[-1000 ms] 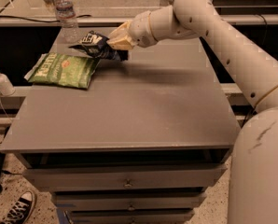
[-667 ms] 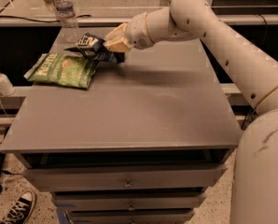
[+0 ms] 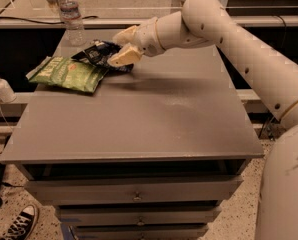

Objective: Move blue chip bag near green jalapeno chip bag

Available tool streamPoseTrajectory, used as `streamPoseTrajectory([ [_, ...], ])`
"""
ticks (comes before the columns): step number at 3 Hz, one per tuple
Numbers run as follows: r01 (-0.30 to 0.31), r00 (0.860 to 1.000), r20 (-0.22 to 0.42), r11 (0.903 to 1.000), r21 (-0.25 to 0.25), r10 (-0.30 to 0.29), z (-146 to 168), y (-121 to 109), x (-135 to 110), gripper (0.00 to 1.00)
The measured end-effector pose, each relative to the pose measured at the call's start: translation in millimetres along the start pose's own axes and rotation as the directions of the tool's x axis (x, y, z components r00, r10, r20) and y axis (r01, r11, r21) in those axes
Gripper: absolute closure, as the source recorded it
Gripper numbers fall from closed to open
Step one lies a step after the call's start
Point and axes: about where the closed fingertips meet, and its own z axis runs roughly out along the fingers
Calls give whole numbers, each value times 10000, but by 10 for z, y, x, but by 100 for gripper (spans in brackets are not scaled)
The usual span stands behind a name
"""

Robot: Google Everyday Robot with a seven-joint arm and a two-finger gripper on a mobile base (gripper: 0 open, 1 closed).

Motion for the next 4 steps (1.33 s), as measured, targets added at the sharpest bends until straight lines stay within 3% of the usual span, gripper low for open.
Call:
streamPoseTrajectory([
  [1,-64,10000,-66,9999,104,65,-36,7,23,0],
  [2,-92,9999,-135,9998,155,94,-100,10,32,0],
  [3,-438,9986,-283,9976,542,454,-492,-10,140,0],
  [4,-778,9927,-804,9871,1402,896,-1270,-14,341,0],
])
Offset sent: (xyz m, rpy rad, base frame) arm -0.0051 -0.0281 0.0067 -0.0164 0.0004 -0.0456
